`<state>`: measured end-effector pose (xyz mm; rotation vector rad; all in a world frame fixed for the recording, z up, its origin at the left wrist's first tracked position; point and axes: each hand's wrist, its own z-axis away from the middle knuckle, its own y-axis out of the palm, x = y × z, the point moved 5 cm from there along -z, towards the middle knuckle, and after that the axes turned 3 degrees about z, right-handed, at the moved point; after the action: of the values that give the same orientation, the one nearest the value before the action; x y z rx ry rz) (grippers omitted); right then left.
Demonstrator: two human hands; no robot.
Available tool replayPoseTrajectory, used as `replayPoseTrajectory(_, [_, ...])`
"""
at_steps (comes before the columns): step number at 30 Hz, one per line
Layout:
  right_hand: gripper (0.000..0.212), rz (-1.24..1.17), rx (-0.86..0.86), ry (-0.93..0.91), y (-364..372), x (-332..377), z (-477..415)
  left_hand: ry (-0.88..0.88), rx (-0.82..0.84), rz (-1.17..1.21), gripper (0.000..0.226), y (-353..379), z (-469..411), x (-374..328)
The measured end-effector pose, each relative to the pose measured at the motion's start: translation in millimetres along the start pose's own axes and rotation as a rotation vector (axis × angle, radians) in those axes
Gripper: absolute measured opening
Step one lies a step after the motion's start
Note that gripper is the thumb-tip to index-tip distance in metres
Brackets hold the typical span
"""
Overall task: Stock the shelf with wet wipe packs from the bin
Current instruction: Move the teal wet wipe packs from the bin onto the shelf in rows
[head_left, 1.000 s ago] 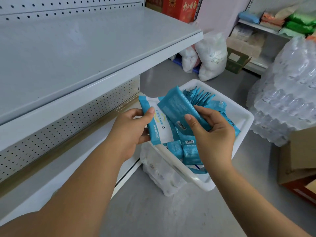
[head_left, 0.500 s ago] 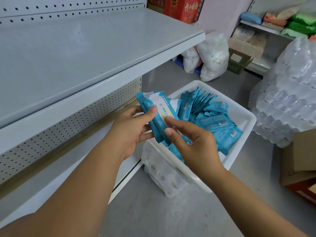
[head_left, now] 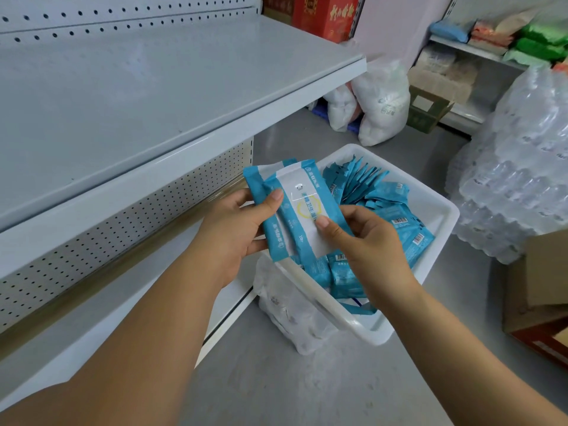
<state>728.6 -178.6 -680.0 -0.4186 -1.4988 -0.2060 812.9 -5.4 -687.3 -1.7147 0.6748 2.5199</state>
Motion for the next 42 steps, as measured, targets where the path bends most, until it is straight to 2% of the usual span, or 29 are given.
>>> replayPoseTrajectory(4, [0.024, -0.171, -0.015, 0.041, -9.6, -1.1, -7.4, 0.003, -0.093, -0.052, 0.028, -11.5, -3.3, -4.9])
replayPoseTrajectory(6, [0.03, -0.186, 0.02, 0.056, -13.6, 1.1, -10.5, -0.013, -0.085, -0.122, 0.031, -15.7, -4.5, -6.9])
replayPoseTrajectory(10, [0.036, -0.164, 0.138, 0.049, -13.1, 9.7, -14.1, -0.077, 0.045, -0.175, 0.053, -12.9, -2.5, -7.5])
replayPoseTrajectory(13, [0.031, -0.019, 0.119, -0.015, -11.2, 17.7, -17.6, -0.09, 0.167, -0.167, 0.065, -5.0, 1.8, -8.0])
replayPoseTrajectory(15, [0.025, 0.056, 0.092, -0.063, -8.2, 25.2, -20.0, -0.072, 0.186, -0.21, 0.06, -2.5, 5.3, -8.5])
replayPoseTrajectory(20, [0.021, 0.055, 0.101, -0.112, 4.5, 40.7, -27.1, -0.023, 0.182, -0.326, 0.048, -2.3, 14.5, -10.0])
replayPoseTrajectory(25, [0.027, 0.124, 0.132, -0.205, 16.0, 70.8, -36.0, 0.117, 0.135, -0.346, 0.029, -5.7, 30.2, -37.0])
replayPoseTrajectory(32, [0.044, 0.181, 0.34, -0.363, 62.4, 128.0, -46.1, 0.312, 0.078, -0.541, 0.041, -28.6, 59.5, -105.9])
replayPoseTrajectory(37, [0.043, 0.265, 0.497, -0.448, 121.3, 160.4, -44.1, 0.394, -0.114, -0.704, 0.06, -75.1, 91.8, -159.2])
replayPoseTrajectory(42, [0.047, 0.375, 0.669, -0.522, 196.8, 188.6, -26.3, 0.443, -0.274, -0.781, 0.048, -134.3, 128.7, -192.6])
